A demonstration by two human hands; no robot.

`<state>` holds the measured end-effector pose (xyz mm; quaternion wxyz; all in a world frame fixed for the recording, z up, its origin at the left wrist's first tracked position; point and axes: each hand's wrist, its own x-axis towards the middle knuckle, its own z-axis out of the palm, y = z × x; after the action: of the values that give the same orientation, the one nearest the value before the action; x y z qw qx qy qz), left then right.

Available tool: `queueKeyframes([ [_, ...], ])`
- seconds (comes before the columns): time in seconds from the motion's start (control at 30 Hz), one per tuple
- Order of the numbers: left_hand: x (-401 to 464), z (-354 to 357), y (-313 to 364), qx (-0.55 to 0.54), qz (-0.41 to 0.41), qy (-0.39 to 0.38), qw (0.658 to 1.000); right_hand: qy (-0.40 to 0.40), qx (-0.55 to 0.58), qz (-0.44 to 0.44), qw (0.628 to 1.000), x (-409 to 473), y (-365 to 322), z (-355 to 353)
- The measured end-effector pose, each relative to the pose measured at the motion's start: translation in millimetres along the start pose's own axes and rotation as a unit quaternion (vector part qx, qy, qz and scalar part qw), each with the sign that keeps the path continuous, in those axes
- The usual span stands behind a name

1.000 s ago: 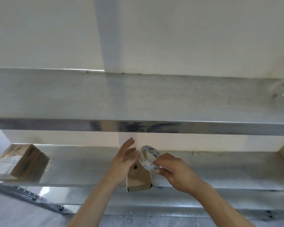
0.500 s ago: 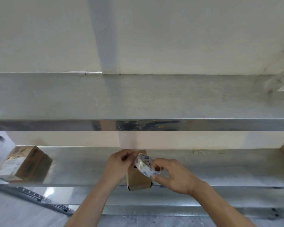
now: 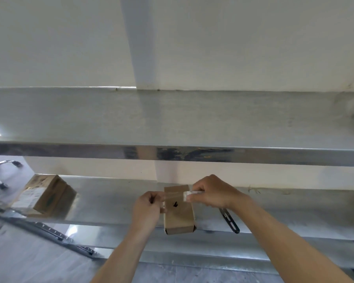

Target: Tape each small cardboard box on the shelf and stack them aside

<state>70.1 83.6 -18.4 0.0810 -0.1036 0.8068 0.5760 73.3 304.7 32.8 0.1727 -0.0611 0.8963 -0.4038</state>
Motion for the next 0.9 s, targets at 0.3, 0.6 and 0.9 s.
queueKeyframes([
  [0.3,3,-3,-29,-0.094,-0.077,0.077,0.990,-0.033,-0.160,0.017,0.986,34,11,-3],
  [0.6,8,7,-47,-0.087,-0.103,0.075,0.988,-0.041,-0.201,0.066,0.977,40,36,0],
  [0.9,15,25,-56,-0.091,-0.139,0.053,0.985,-0.059,-0.172,0.089,0.979,46,59,18],
])
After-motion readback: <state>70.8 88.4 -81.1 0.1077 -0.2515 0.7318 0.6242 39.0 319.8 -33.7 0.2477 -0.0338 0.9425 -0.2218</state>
